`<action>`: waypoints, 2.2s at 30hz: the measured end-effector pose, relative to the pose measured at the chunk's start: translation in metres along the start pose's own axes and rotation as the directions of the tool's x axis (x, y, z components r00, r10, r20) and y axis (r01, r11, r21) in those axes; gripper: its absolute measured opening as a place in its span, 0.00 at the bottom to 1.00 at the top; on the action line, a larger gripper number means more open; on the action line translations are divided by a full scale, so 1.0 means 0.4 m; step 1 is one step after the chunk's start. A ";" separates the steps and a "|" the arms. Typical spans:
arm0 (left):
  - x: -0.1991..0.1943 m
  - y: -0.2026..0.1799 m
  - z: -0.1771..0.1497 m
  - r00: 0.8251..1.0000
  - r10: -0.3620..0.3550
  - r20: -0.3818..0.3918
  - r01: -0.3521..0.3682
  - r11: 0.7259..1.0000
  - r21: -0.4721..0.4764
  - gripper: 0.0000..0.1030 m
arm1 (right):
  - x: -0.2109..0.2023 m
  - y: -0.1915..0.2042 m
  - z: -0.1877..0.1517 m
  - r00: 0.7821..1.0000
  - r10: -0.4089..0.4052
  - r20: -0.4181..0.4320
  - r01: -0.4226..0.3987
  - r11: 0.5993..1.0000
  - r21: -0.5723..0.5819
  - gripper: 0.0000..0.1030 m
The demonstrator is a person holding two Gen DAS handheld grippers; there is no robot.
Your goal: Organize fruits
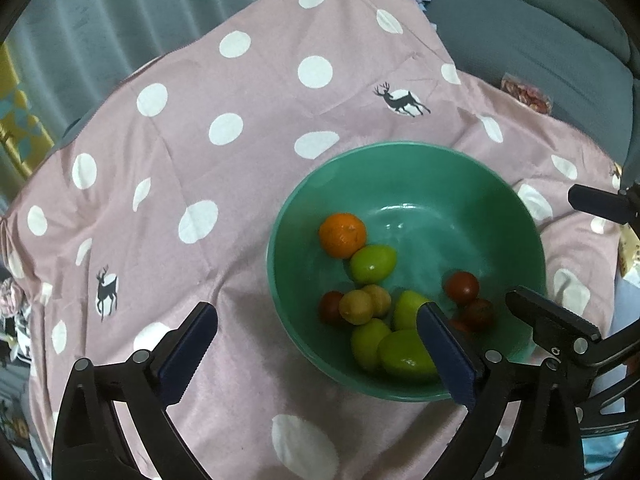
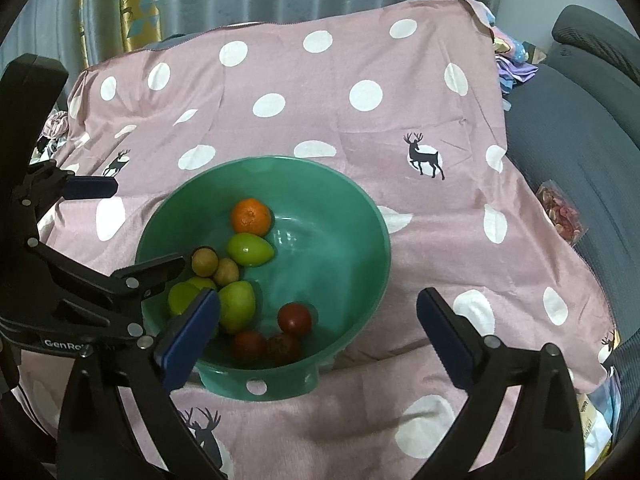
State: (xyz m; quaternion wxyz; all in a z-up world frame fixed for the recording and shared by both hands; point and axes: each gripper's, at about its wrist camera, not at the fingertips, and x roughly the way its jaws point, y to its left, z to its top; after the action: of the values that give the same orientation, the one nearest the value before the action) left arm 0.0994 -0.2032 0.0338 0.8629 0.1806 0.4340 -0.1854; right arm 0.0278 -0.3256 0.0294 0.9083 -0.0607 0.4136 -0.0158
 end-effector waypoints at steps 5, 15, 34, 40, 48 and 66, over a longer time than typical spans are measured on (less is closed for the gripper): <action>-0.016 -0.004 -0.004 1.000 0.010 0.019 -0.010 1.000 -0.006 0.97 | -0.012 -0.002 -0.002 1.000 -0.004 0.009 0.004 1.000 0.002 0.98; -0.022 0.004 -0.005 0.999 -0.045 0.002 0.045 0.998 -0.054 0.97 | -0.031 -0.008 -0.002 1.000 -0.007 0.022 0.007 1.000 0.006 0.98; -0.124 0.030 -0.017 0.994 0.053 0.098 -0.039 0.990 -0.135 0.97 | -0.125 -0.008 -0.008 0.993 0.015 0.114 -0.023 0.997 0.071 1.00; -0.173 0.059 -0.039 0.985 0.096 0.141 -0.064 0.974 -0.216 0.97 | -0.169 -0.001 -0.041 0.984 0.040 0.174 -0.068 0.985 0.158 1.00; -0.209 0.072 -0.080 0.977 0.111 0.180 -0.062 0.964 -0.259 0.97 | -0.161 0.007 -0.069 0.987 0.045 0.154 -0.073 0.981 0.179 1.00; -0.159 0.032 -0.059 0.987 0.082 0.136 -0.055 0.980 -0.190 0.97 | -0.100 -0.001 -0.059 0.993 0.065 0.102 -0.078 0.988 0.132 1.00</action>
State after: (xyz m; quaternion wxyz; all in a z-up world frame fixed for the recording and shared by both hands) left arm 0.0542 -0.1704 0.0745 0.9108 0.1006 0.3798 -0.1267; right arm -0.0161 -0.3250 0.0442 0.9293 0.0153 0.3689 -0.0082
